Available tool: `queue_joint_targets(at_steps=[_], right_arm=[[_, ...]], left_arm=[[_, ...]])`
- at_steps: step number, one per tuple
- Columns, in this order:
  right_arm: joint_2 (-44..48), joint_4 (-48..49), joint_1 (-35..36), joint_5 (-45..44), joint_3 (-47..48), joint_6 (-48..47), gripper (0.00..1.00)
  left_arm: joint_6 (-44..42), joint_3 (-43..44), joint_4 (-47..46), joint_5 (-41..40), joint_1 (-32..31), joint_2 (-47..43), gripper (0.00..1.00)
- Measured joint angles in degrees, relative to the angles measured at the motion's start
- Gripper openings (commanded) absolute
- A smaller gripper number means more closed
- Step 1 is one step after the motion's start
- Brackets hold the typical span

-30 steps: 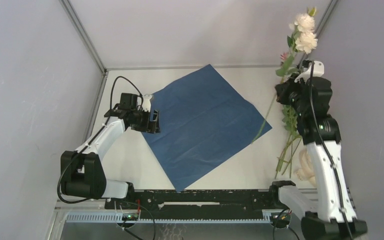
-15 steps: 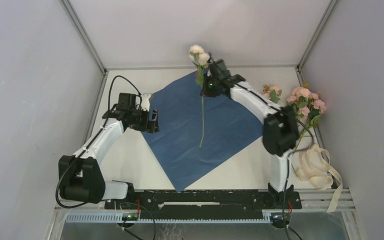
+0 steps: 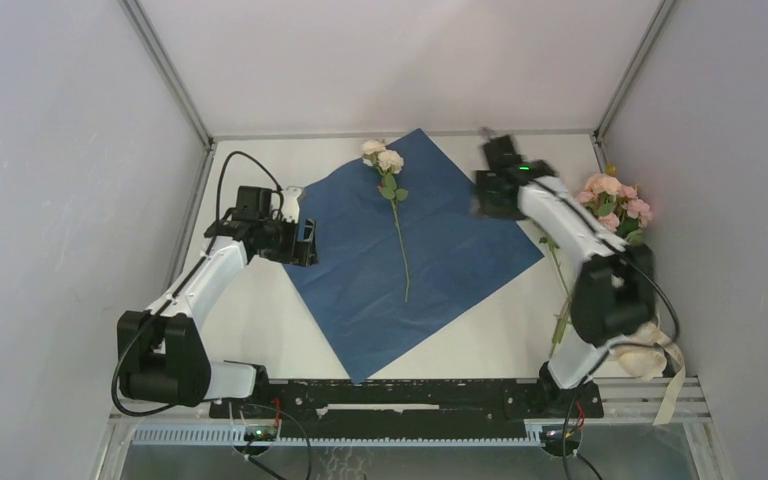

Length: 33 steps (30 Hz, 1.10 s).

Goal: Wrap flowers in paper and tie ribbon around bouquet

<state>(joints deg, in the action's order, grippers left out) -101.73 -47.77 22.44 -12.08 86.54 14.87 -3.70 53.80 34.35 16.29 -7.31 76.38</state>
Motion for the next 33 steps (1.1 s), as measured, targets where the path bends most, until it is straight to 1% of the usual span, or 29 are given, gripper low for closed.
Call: queue_joint_targets(at_steps=[3,6,8,12,14,15,17,18,19,21,23,24,28,33], right_arm=[[9.46,-0.94,-12.31,-2.27,-9.38,-0.09,0.81],[10.54,-1.40,-23.41,-4.98,-14.78,-0.61,0.82],[8.66,-2.43,-26.43,-5.18,-17.18,-1.42,0.81],[3.78,-2.47,-28.06,-3.48,-18.16,-2.97,0.75],[1.38,-1.70,-28.76,-1.97,-18.16,-3.63,0.69],[0.09,-1.33,-29.18,-1.46,-18.14,-4.02,0.64],[-2.73,-0.61,-30.08,-0.76,-18.14,-4.66,0.45],[-3.89,-0.20,-30.32,-0.35,-18.14,-4.98,0.33],[-4.44,-0.26,-30.38,0.90,-17.53,-5.09,0.25],[-4.48,0.44,-30.05,1.09,-17.55,-6.10,0.12],[-4.50,0.87,-28.81,0.66,-17.55,-7.23,0.03],[-4.44,1.14,-28.17,-0.04,-17.57,-7.65,0.00],[-1.95,1.40,-24.83,-4.42,-17.59,-8.63,0.00],[6.51,-2.14,-19.32,-10.64,-14.25,-8.66,0.00]], left_arm=[[-0.24,0.02,0.00,0.04,0.00,0.00,0.82],[-0.37,0.00,0.02,0.11,0.00,0.00,0.83],[-0.37,0.00,0.02,0.28,0.00,0.00,0.83],[-0.37,0.00,0.07,0.44,0.00,0.00,0.82],[-0.37,0.00,0.07,0.46,0.00,0.00,0.83],[-0.39,0.00,0.07,0.46,0.00,0.00,0.83],[-0.39,0.00,0.07,0.46,0.00,0.02,0.82],[-0.37,0.00,0.07,0.46,0.00,0.02,0.82],[-0.39,0.00,0.07,0.44,0.00,0.02,0.82],[-0.39,0.00,0.09,0.46,0.00,0.02,0.82],[-0.39,0.00,0.09,0.44,0.00,0.02,0.82],[-0.37,0.00,0.09,0.46,0.00,0.02,0.82],[-0.39,0.02,0.09,0.44,0.00,0.04,0.83],[-0.39,0.00,0.09,0.46,0.00,0.02,0.82]])
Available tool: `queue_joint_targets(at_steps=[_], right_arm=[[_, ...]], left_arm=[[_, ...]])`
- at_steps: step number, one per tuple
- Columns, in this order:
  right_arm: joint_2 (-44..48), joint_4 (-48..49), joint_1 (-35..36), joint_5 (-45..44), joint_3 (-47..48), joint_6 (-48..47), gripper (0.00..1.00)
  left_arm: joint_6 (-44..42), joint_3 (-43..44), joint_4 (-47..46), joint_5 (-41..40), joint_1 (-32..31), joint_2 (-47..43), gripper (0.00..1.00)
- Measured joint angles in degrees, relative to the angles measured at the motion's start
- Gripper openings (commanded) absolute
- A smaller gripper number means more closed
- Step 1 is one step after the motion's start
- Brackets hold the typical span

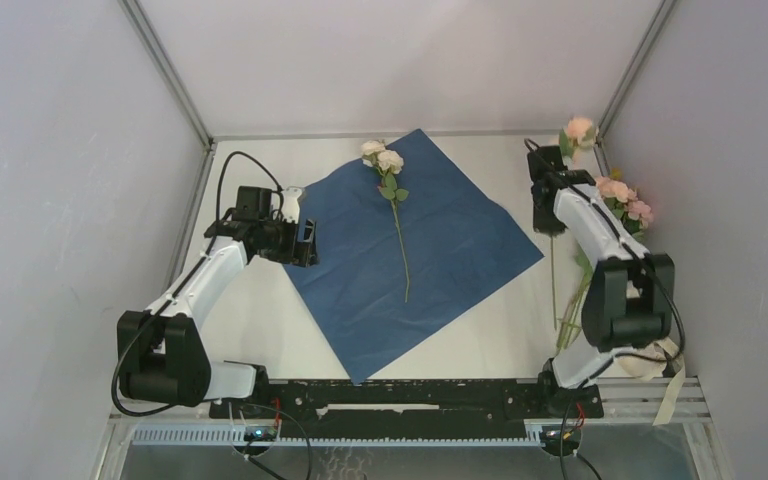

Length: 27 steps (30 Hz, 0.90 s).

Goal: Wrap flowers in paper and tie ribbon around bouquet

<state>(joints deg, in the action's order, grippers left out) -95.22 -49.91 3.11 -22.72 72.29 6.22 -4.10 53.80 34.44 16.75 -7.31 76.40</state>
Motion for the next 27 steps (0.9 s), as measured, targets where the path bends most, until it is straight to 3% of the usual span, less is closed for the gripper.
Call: queue_joint_targets(at_steps=[4,9,12,15,17,19,21,27], right_arm=[[9.51,1.14,9.03,1.46,5.44,0.98,0.00],[15.56,14.51,21.75,17.94,6.19,7.50,0.00],[9.35,21.94,26.93,23.98,8.96,11.37,0.00],[-7.23,23.89,30.99,25.77,21.18,14.32,0.00],[-17.88,22.32,32.17,25.66,29.90,15.45,0.14],[-26.53,20.24,32.94,25.16,36.54,16.55,0.38],[-33.66,17.38,33.31,24.68,41.16,17.55,0.51],[-37.38,10.69,32.61,22.40,40.33,17.77,0.58]], left_arm=[[0.00,0.00,0.00,0.00,0.00,0.04,0.82],[-0.02,0.00,0.00,0.00,0.00,0.17,0.82],[-0.02,0.00,0.02,-0.02,0.00,0.17,0.83],[-0.04,0.00,0.02,-0.02,0.00,0.17,0.82],[-0.09,0.00,0.04,-0.04,0.00,0.17,0.83],[-0.42,0.00,0.02,-0.04,0.00,0.15,0.82],[-0.44,0.00,0.02,-0.04,0.00,0.17,0.83],[-0.44,0.00,0.04,-0.02,0.00,0.35,0.82]])
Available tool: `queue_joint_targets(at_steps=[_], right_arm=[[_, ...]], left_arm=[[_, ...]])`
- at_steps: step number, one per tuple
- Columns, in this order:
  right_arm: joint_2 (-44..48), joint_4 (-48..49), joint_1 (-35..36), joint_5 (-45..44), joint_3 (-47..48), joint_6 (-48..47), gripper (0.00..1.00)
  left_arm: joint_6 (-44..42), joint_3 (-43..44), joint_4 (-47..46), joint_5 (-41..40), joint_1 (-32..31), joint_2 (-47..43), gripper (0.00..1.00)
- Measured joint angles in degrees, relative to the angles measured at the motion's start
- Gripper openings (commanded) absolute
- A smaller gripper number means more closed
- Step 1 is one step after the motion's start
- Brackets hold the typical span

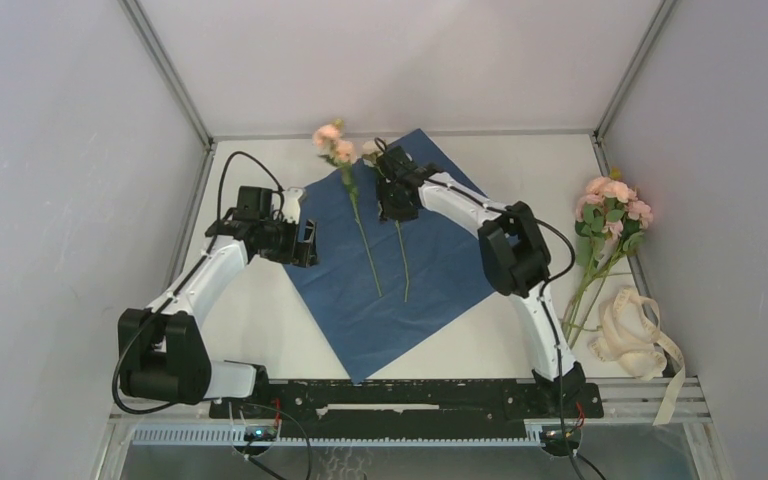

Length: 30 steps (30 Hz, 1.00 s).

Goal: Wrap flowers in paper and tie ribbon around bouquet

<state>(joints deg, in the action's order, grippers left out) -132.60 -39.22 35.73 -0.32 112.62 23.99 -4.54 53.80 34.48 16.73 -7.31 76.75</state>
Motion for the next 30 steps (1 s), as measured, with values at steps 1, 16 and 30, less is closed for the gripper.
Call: queue_joint_targets(at_steps=[1,16,30], right_arm=[[1.03,-0.11,-0.02,-0.90,-0.98,-0.31,0.58],[50.49,5.79,-21.05,-10.21,-51.74,-2.67,0.55],[51.69,8.87,-53.99,-9.18,-61.48,-4.22,0.58]], left_arm=[[0.00,0.00,-0.02,0.00,0.00,0.11,0.82],[0.00,0.00,0.02,0.00,0.00,1.38,0.81],[0.00,0.00,0.00,-0.04,0.00,2.95,0.81]])
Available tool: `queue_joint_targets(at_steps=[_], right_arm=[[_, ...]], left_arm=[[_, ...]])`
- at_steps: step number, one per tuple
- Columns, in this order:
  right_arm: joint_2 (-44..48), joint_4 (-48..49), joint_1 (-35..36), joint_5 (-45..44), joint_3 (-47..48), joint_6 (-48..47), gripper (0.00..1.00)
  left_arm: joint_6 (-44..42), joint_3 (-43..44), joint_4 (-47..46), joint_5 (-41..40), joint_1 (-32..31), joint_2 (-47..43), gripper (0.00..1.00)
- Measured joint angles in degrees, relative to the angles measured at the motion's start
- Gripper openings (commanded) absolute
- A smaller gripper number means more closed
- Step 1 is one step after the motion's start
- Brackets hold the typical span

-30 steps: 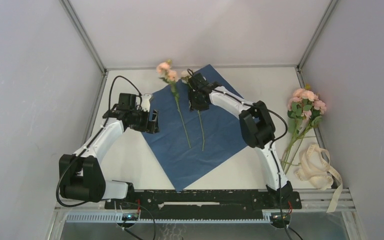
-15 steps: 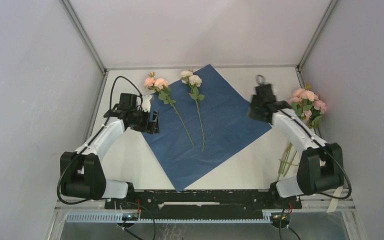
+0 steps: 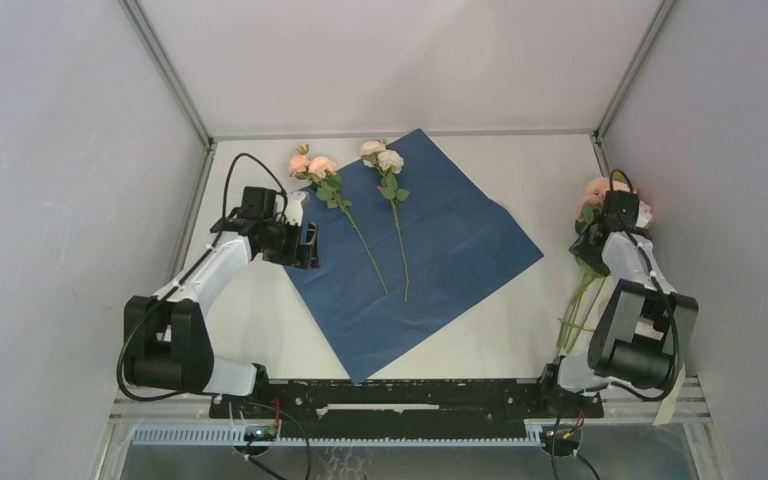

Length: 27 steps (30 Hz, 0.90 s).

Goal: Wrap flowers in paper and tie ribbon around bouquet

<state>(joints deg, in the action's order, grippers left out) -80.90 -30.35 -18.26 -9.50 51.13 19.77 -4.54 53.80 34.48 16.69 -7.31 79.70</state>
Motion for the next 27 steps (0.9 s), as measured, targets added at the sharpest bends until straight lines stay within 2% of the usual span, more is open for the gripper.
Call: queue_joint_targets(at_steps=[5,8,9,13,15,21,27], right_arm=[[-3.87,1.42,-4.26,0.35,0.00,-0.48,0.60],[-6.86,2.89,-5.97,1.07,0.00,-0.61,0.56],[-8.13,3.30,-6.36,1.36,0.00,-0.66,0.52],[-12.57,3.69,-6.82,3.28,0.92,-1.95,0.13],[-13.09,4.15,-6.29,4.79,1.31,-2.54,0.00],[-10.75,2.25,-1.14,4.42,1.33,-3.45,0.00],[2.78,-1.53,5.27,3.85,1.33,-3.21,0.00]], left_arm=[[0.00,0.00,0.02,0.00,0.00,2.01,0.80],[0.00,0.00,0.37,0.00,0.00,2.95,0.81],[0.00,0.02,0.59,0.00,0.00,3.02,0.81],[0.00,0.00,0.72,-0.04,0.00,3.02,0.80],[0.00,0.00,0.68,-0.04,0.00,2.99,0.80],[0.00,0.00,0.70,-0.02,0.00,2.99,0.80],[0.00,0.00,0.81,-0.15,0.00,2.25,0.80]])
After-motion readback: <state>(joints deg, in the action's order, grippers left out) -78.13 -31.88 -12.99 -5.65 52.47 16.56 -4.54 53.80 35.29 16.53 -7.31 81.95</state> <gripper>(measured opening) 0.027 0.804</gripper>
